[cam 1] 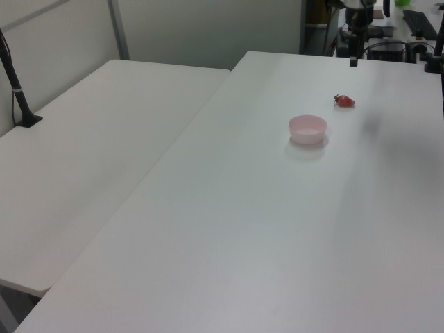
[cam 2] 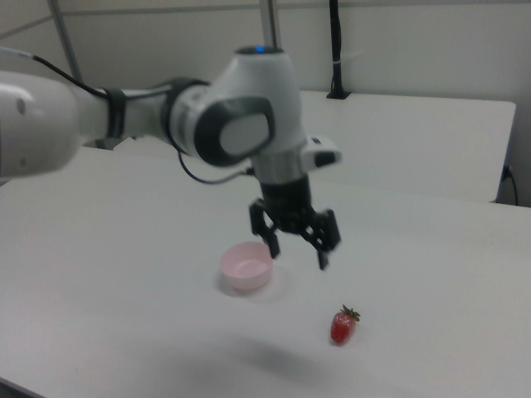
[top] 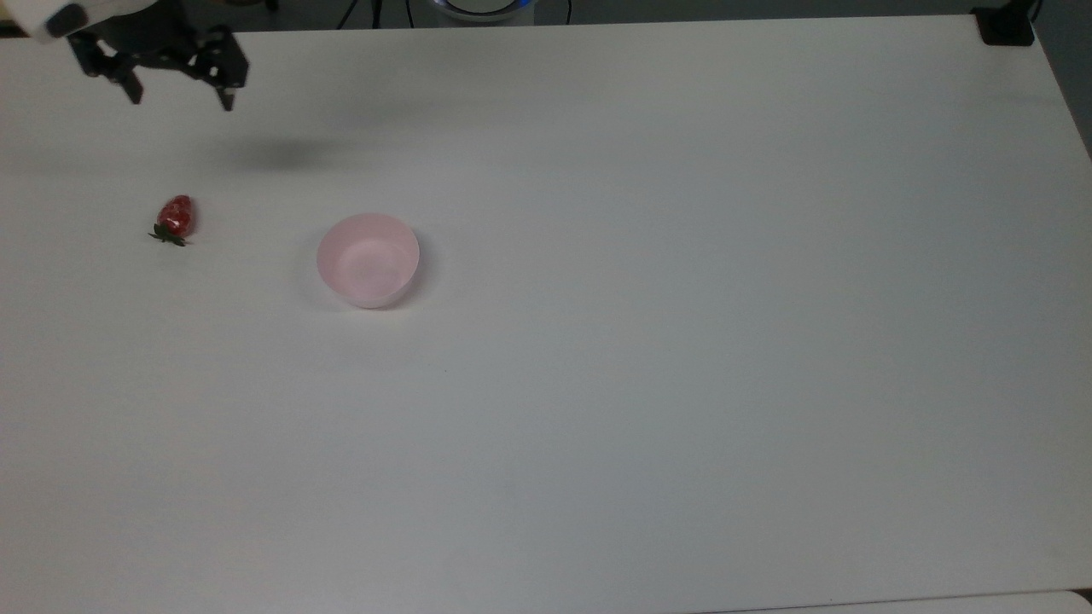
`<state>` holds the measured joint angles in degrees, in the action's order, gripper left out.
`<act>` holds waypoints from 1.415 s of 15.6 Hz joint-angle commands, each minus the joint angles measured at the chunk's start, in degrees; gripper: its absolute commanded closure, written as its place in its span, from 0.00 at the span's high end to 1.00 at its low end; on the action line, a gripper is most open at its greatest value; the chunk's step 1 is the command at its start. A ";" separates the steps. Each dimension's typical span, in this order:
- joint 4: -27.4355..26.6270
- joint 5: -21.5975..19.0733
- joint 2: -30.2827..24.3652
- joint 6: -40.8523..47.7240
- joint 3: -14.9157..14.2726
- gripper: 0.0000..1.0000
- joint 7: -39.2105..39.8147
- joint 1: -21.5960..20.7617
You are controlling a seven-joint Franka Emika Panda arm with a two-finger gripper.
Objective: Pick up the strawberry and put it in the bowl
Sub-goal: 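Move the open gripper over the red strawberry and lower it, then close the gripper on the red strawberry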
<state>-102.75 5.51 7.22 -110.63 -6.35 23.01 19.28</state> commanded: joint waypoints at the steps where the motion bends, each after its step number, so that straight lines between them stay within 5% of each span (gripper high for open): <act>1: -4.03 0.03 2.96 -10.02 0.20 1.00 4.49 4.09; 9: -3.42 -6.74 15.28 -24.19 0.64 0.97 2.66 5.16; 10: -3.42 -6.65 15.37 -24.19 0.64 0.88 2.30 5.16; 11: -3.42 -6.74 15.54 -24.19 0.64 0.68 2.30 5.16; 13: -2.89 -7.00 16.33 -24.19 0.64 0.61 2.04 5.24; 15: -2.80 -7.70 16.42 -24.19 0.64 0.41 1.77 5.24; 19: -2.80 -8.32 15.55 -23.58 1.07 0.40 1.69 4.98; 22: -2.72 -8.32 13.00 -21.22 4.75 0.41 0.11 4.45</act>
<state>-105.31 -1.82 23.26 -134.63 -4.75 25.39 24.50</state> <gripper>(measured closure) 0.586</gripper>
